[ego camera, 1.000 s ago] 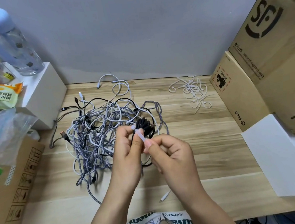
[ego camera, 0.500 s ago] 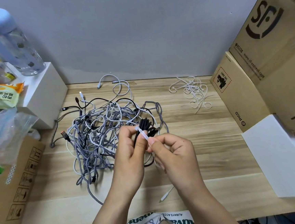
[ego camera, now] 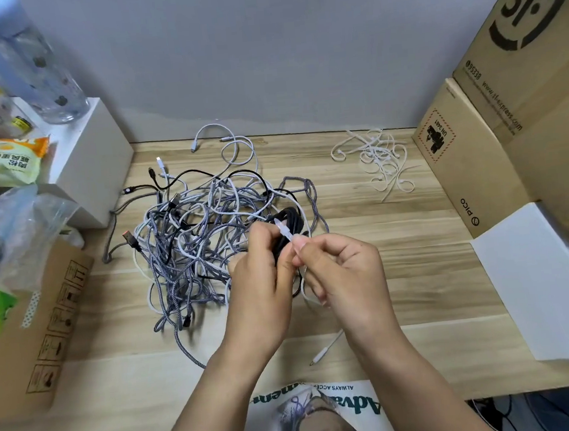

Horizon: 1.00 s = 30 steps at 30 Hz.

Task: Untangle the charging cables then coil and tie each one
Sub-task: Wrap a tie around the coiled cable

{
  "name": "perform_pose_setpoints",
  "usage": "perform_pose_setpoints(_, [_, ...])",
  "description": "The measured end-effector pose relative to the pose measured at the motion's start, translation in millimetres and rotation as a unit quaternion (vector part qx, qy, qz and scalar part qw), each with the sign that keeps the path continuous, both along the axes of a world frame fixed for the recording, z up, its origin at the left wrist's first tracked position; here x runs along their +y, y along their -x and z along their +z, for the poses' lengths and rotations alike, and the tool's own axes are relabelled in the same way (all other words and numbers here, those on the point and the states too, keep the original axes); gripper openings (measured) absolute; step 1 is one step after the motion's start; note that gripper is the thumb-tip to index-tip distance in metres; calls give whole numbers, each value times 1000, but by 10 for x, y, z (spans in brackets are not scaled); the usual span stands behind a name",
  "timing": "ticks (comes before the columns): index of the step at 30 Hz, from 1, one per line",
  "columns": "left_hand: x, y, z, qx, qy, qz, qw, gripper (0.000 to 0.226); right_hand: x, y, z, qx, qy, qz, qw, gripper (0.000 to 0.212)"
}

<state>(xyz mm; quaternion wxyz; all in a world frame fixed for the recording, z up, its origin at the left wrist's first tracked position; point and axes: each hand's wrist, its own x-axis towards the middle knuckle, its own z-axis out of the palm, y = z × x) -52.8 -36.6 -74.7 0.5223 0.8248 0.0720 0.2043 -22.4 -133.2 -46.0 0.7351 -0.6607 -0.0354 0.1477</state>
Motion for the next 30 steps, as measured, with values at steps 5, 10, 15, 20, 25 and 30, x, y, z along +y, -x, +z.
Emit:
perform_pose_setpoints(5, [55,41,-83,33,-204,-72,976,15,-120,-128,-81,26,59,48,997,31])
perform_pose_setpoints(10, [227,58,-185,53,-174,-169,969,11,-191,-210,-108,-150,332,60,929,30])
perform_pose_setpoints(15, [288,53,-149,55,-84,-224,969,10,-184,-278,-143,-75,209,61,973,26])
perform_pose_setpoints(20, [296,73,-211,73,-69,-259,961,24,-204,-303,-145,-23,150,125,980,13])
perform_pose_setpoints(25, [281,78,-270,95,-41,-279,955,37,-188,-286,-160,-44,120,123,984,21])
perform_pose_setpoints(30, [162,69,-304,79,-84,-303,946,36,-72,-317,-159,-58,82,66,993,24])
